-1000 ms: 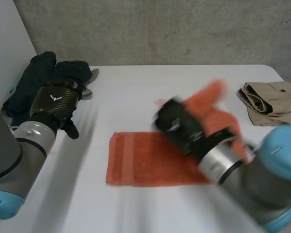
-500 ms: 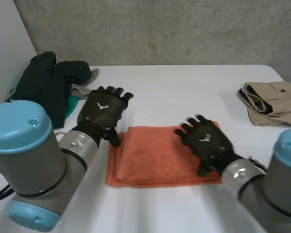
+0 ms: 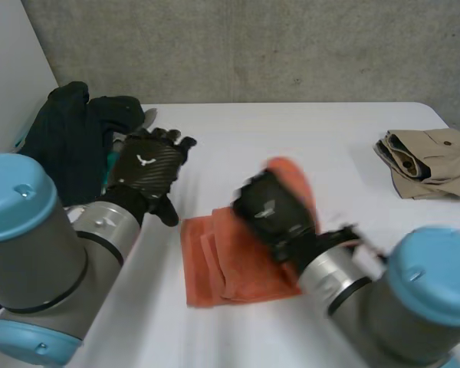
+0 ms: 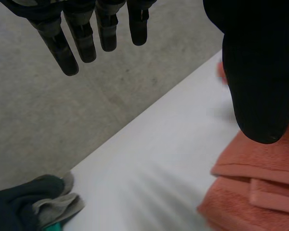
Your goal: Fold the laundry.
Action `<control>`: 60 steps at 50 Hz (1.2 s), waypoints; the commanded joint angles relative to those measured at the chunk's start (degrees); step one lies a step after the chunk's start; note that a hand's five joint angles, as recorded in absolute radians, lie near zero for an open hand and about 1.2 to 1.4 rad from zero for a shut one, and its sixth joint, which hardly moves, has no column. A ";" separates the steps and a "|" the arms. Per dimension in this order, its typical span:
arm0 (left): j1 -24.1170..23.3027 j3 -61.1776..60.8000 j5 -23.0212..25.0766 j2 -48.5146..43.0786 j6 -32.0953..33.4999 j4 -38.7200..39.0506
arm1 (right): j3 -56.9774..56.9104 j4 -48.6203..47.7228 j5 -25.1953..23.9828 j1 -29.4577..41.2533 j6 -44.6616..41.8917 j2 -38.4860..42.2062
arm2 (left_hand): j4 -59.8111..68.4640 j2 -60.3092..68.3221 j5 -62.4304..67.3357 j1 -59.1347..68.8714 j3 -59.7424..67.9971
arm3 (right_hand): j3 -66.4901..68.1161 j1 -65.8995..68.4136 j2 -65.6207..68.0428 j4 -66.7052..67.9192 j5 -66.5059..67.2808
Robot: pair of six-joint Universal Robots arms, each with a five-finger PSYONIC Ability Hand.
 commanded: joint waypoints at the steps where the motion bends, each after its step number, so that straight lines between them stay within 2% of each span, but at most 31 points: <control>1: 2.39 -1.36 0.00 0.96 -1.30 -0.09 | -2.92 1.14 -3.91 9.39 -0.14 10.29 | -1.57 -1.74 -2.63 -0.81 -2.08 | 12.04 16.69 12.42 11.48 13.07; 2: 2.40 -1.45 0.00 0.87 -1.66 -0.09 | -3.09 1.49 -3.91 9.39 -0.05 10.56 | -1.57 -1.74 -2.63 -0.81 -2.08 | 4.60 9.26 4.98 4.05 5.63; 3: 2.40 -1.45 0.00 0.87 -2.18 -0.09 | -3.18 2.10 -4.00 9.22 0.82 10.74 | -1.57 -1.74 -2.63 -0.81 -2.08 | -18.62 -13.96 -18.24 -19.18 -17.59; 5: 2.40 -1.36 0.00 0.87 -3.67 -0.18 | -3.10 2.02 -4.00 9.13 3.18 10.48 | -1.57 -1.74 -2.63 -0.81 -2.08 | -55.49 -50.83 -55.11 -56.04 -54.46; 6: 2.40 -1.19 0.00 0.87 -4.21 -0.18 | -3.10 1.93 -3.91 8.96 4.68 10.13 | -1.57 -1.74 -2.63 -0.81 -2.08 | -57.96 -53.31 -57.58 -58.52 -56.93; 12: 1.70 0.74 0.09 0.69 -7.46 -0.27 | -2.30 3.16 -1.63 -2.81 22.77 -2.95 | -1.57 -1.74 -2.63 -0.81 -2.08 | -57.96 -53.31 -57.58 -58.52 -56.93; 15: 0.29 2.33 0.09 0.17 -8.16 -0.36 | -2.13 7.09 -2.06 -8.16 31.98 -5.69 | -1.57 -1.74 -2.63 -0.81 -2.08 | -57.96 -53.31 -57.58 -58.52 -56.93; 22: -9.81 9.09 -1.40 -7.65 -9.31 -2.37 | -7.30 21.50 -1.10 -12.84 38.79 -5.44 | -1.36 -1.53 -2.42 -0.60 -1.87 | -57.96 -53.31 -57.58 -58.52 -56.93; 24: -12.10 11.90 -3.68 -10.90 -9.31 -3.87 | -8.54 23.81 -0.31 -13.46 39.41 -4.47 | -1.53 -1.70 -2.59 -0.77 -2.03 | -57.96 -53.31 -57.58 -58.52 -56.93; 29: -14.48 17.44 -7.99 -18.19 -9.31 -7.47 | -13.80 29.78 3.64 -14.43 39.76 2.19 | -1.57 -1.74 -2.63 -0.81 -2.08 | -57.96 -53.31 -57.58 -58.52 -56.93; 35: -14.30 19.56 -11.68 -22.68 -9.31 -12.30 | -17.33 34.71 2.42 -14.08 39.85 7.04 | -1.57 -1.74 -2.63 -0.81 -2.08 | -57.96 -53.31 -57.58 -58.52 -56.93; 41: -12.99 17.28 -12.74 -22.60 -8.78 -15.12 | -19.35 36.91 -0.83 -13.90 39.24 9.85 | -1.36 -1.53 -2.42 -0.60 -1.87 | -57.96 -53.31 -57.58 -58.52 -56.93; 45: -10.88 14.99 -12.65 -22.42 -8.25 -16.26 | -19.97 37.00 -1.27 -13.64 38.89 12.75 | -1.19 -1.36 -2.25 -0.43 -1.70 | -57.96 -53.31 -57.58 -58.52 -56.93; 52: -9.64 12.35 -12.21 -21.90 -6.58 -16.27 | -21.38 37.27 -0.22 -12.14 35.20 15.83 | -0.18 -0.35 -1.24 0.58 -0.69 | -57.96 -53.31 -57.58 -58.52 -56.93; 60: -10.17 12.88 -11.86 -16.19 -6.50 -15.83 | -20.94 36.66 5.22 -11.79 26.24 13.13 | -1.36 -1.53 -2.42 -0.60 -1.87 | -57.96 -53.31 -57.58 -58.52 -56.93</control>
